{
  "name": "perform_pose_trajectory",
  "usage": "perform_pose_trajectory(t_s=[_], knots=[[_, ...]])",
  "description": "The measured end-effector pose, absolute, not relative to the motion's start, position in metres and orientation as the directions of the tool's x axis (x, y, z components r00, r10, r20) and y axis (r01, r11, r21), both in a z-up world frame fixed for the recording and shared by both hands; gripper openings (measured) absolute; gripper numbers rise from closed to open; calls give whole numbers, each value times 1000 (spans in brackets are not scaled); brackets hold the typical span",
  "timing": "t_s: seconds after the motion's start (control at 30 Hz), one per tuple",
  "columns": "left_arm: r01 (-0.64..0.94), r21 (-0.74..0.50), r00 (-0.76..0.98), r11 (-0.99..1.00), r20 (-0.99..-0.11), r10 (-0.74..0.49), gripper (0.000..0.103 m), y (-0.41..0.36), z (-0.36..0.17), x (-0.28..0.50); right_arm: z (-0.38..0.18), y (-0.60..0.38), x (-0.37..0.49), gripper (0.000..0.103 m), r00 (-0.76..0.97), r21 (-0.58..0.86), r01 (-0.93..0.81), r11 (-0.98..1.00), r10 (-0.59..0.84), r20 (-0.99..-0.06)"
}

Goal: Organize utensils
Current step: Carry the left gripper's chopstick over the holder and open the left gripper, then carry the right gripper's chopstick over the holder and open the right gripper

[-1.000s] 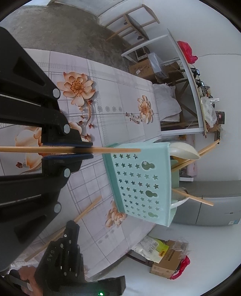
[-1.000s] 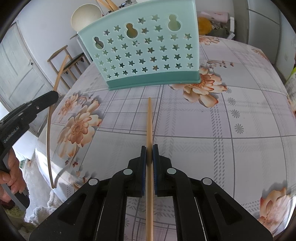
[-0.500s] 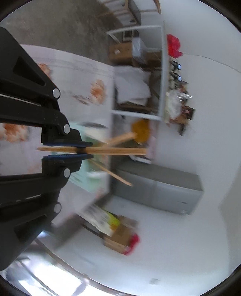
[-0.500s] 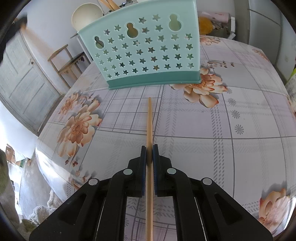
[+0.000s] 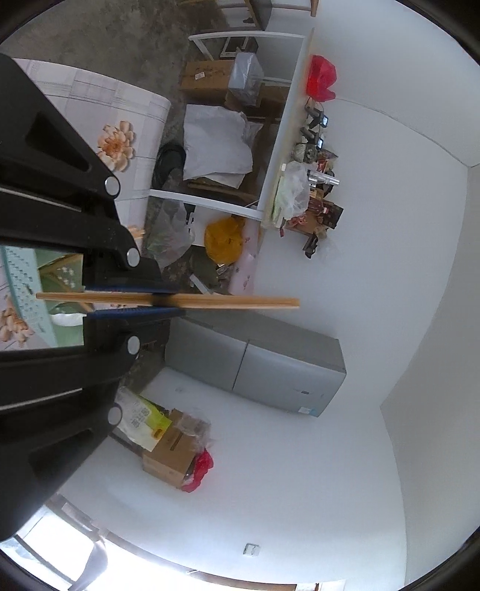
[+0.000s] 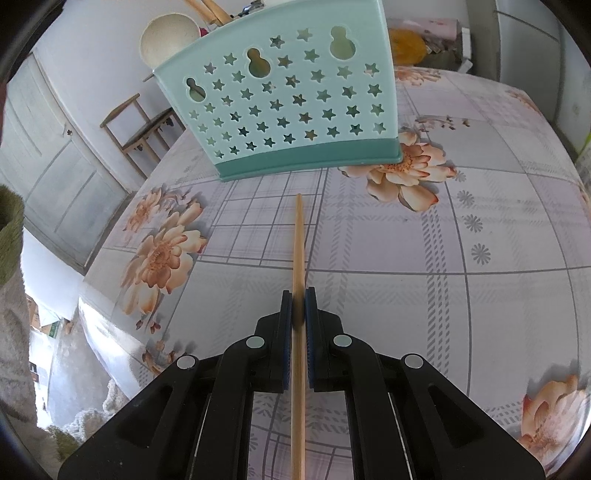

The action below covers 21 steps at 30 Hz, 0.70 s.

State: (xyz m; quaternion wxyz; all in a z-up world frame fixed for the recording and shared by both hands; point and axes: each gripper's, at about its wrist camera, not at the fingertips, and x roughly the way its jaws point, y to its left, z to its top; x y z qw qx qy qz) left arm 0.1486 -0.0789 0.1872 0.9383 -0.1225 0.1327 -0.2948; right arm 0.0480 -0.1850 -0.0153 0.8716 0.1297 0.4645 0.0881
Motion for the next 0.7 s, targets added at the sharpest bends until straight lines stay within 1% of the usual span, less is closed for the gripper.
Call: perform_pose_trajectory(t_s=[0.13, 0.27, 0.43, 0.5, 0.53, 0.67, 0.7], knots=[[512, -309, 803, 801, -159, -575, 6, -82, 187, 159, -15, -187, 47, 5, 552, 320, -35, 947, 286, -784], [505, -319, 800, 802, -176, -573, 6, -88, 172, 172, -15, -189, 46, 5, 553, 332, -36, 942, 296, -779], [491, -340, 771, 802, -259, -582, 7, -98, 136, 185, -15, -189, 46, 5, 554, 336, -37, 941, 299, -777], [493, -345, 760, 799, -277, -588, 7, -99, 128, 186, -15, -189, 46, 5, 554, 333, -37, 942, 297, -778], [495, -340, 757, 800, -282, -589, 9, -99, 125, 184, -14, -188, 46, 5, 554, 331, -37, 943, 295, -779], [497, -313, 766, 809, -280, -579, 30, -96, 120, 172, -14, -186, 47, 5, 555, 318, -37, 948, 284, -782], [496, -309, 769, 812, -280, -575, 32, -93, 121, 168, -14, -185, 47, 5, 556, 312, -37, 949, 279, -783]])
